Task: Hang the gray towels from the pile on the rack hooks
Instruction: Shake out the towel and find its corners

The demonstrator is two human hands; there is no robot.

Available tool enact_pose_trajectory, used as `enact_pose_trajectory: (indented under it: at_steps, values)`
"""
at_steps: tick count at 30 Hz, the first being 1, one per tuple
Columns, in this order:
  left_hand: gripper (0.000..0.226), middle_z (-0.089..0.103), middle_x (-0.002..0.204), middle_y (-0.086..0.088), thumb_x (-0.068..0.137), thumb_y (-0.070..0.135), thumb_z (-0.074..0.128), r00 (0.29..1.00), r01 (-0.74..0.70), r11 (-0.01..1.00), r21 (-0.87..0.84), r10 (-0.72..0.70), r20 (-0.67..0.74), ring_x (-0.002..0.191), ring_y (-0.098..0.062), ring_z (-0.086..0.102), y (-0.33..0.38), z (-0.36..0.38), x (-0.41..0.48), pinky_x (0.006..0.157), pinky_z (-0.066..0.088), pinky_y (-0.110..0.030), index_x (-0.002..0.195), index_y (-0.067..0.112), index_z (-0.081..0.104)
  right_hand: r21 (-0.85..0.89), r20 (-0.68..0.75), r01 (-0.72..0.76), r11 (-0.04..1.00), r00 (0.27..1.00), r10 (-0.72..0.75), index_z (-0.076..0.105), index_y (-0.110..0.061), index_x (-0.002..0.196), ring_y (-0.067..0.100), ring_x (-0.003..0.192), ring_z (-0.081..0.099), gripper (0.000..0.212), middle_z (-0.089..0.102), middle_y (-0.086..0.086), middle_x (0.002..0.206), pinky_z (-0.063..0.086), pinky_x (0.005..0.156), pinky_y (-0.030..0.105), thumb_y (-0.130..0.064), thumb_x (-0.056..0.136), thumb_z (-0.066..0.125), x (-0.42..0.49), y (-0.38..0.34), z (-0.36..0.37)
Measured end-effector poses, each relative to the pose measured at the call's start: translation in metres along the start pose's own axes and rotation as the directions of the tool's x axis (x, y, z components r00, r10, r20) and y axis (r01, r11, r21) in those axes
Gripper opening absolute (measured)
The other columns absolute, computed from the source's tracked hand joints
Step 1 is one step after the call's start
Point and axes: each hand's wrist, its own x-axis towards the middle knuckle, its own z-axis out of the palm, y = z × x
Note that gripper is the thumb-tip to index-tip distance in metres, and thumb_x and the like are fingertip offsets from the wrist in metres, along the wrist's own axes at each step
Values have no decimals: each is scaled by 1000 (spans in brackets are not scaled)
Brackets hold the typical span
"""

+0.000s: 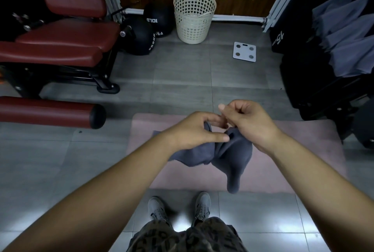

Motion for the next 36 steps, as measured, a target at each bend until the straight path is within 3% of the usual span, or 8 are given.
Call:
enact_pose_trajectory:
  at_steps: [4, 8, 12, 16, 19, 28, 33, 36]
  values:
    - [12, 76, 92, 5, 87, 17, 76, 1000, 6, 999, -40, -7, -24, 91, -5, 68, -11, 13, 6, 99, 50, -27, 98, 11, 76, -62, -83, 32, 998, 996, -37, 57, 2, 71, 5, 47, 39, 37, 45, -6, 50, 37, 51, 15, -25, 93, 69, 0, 0, -6]
    - [23, 73, 110, 11, 86, 20, 78, 996, -30, 999, -44, 26, -86, 108, 3, 63, -12, 24, 8, 105, 42, -19, 108, 18, 73, -84, -109, 47, 995, 992, -56, 58, 7, 75, 2, 45, 40, 37, 47, -7, 50, 37, 49, 13, -23, 91, 72, -3, 1, -10]
    - [8, 74, 91, 8, 89, 13, 73, 995, -57, 995, -81, 50, -85, 91, -3, 66, -12, 34, 11, 93, 47, -20, 96, 9, 75, -112, -89, 61, 992, 993, -71, 58, 8, 74, 3, 45, 40, 37, 49, -7, 48, 36, 47, 14, -22, 89, 75, -3, 1, -12]
    - [5, 75, 92, 0, 91, 12, 70, 991, -84, 985, -149, 67, -117, 96, -12, 68, -13, 21, 10, 97, 49, -28, 93, 9, 74, -175, 6, 55, 983, 998, -55, 61, -4, 72, 5, 53, 44, 31, 56, 0, 60, 37, 51, 16, -26, 86, 77, -4, 5, -19]
    - [5, 71, 84, 4, 91, 8, 70, 979, -87, 985, -146, 57, -195, 84, -5, 65, -6, 4, 8, 84, 48, -18, 88, 12, 72, -241, 136, 2, 971, 990, 31, 62, -5, 74, 8, 59, 45, 40, 54, 0, 63, 37, 53, 22, -43, 83, 74, -6, 10, -26]
    - [19, 59, 75, 4, 89, 0, 67, 744, 10, 995, -96, -72, -664, 69, -6, 54, -17, -49, 5, 72, 43, -17, 82, 16, 59, -281, 156, -79, 956, 980, 127, 57, 0, 77, 17, 62, 42, 38, 49, 5, 65, 33, 56, 28, -32, 89, 74, -4, 18, -70]
    - [54, 60, 132, 12, 86, 10, 75, 965, -25, 995, 92, 47, -257, 123, 1, 54, -11, -27, 2, 104, 40, -12, 134, 25, 54, -122, 265, -6, 993, 964, 39, 67, 2, 83, 17, 69, 53, 24, 62, 5, 70, 42, 65, 29, -20, 85, 75, -8, 6, -51]
    - [34, 70, 112, 11, 88, 14, 76, 997, -37, 998, 52, 40, -61, 105, 3, 63, 4, -14, 6, 93, 49, -15, 121, 15, 68, -44, 343, -10, 999, 939, 25, 71, 2, 93, 10, 75, 64, 17, 71, 4, 80, 49, 70, 18, -14, 85, 72, -8, -6, -39]
